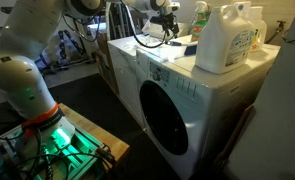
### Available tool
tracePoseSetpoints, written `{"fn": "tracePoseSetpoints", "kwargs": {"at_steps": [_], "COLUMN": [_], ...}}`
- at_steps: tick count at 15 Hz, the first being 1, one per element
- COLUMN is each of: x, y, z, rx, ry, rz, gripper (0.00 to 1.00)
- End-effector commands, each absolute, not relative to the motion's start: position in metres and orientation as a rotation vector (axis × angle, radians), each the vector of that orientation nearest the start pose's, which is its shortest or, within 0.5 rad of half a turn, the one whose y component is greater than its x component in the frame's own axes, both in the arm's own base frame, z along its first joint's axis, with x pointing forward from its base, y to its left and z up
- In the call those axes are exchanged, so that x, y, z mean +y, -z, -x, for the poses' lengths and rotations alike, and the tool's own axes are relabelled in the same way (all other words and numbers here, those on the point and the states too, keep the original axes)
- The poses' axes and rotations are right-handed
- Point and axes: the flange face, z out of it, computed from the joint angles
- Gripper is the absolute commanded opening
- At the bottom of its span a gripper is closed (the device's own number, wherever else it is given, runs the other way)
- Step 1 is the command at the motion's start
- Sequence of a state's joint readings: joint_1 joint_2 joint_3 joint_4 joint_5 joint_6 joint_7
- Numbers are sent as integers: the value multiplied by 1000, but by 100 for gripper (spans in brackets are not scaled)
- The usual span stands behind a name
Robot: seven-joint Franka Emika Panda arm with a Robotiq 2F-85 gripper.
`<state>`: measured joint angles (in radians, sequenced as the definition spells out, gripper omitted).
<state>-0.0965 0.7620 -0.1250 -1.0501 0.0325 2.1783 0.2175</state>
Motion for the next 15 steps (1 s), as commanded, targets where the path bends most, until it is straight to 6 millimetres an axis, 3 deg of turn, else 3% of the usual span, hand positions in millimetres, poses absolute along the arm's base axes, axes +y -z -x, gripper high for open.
{"fn": "tracePoseSetpoints", "kwargs": {"at_steps": [1,4,6,9,13,14,15], "x": [-121,-113,-117,-131,-154,-147,-151], "y": [-464,-499,-526,-563,-594,-592,-598], "z": [-751,-721,-696,-662,-623,-650,-644], "rx": [729,870,913,892,792,849,847], "ry": [336,120,16,-12,130,107,121], "rz": [3101,3098,3081,3067,3094,3071,3069], "gripper": [100,100,99,100,100,100,100]}}
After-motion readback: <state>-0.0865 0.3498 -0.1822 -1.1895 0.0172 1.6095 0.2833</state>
